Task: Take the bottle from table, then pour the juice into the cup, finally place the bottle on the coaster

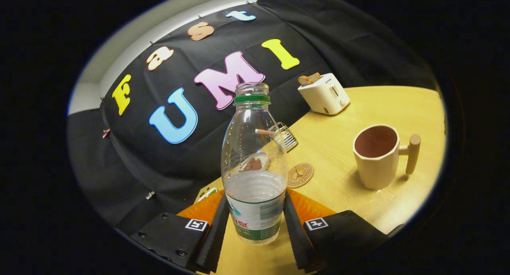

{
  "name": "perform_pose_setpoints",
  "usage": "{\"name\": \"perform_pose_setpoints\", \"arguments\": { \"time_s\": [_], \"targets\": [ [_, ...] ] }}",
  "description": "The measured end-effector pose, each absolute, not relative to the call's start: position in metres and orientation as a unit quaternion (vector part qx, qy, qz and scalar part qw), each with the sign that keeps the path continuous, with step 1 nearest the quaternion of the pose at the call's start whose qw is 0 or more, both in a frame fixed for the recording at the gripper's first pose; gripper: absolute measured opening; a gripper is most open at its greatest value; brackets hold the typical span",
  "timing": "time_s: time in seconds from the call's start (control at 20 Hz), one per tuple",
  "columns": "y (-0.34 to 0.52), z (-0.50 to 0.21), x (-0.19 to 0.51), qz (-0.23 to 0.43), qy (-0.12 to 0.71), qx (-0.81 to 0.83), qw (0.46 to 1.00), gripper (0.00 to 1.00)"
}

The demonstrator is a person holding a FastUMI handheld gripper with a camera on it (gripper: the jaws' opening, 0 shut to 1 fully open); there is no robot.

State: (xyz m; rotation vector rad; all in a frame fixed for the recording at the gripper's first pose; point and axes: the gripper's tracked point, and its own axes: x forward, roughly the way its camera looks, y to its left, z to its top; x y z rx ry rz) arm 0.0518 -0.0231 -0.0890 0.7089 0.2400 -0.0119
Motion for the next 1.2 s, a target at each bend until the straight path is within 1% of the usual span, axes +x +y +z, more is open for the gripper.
{"name": "perform_pose_setpoints", "arguments": {
  "time_s": [0.25, 0.7, 1.2],
  "targets": [
    [-0.02, -0.088, 0.05, -0.002, 0.122, 0.449, 0.885, 0.73],
    [-0.026, -0.082, 0.057, -0.016, 0.114, 0.564, 0.818, 0.73],
    [-0.03, -0.095, 0.067, -0.031, 0.126, 0.628, 0.767, 0.73]
  ]
}}
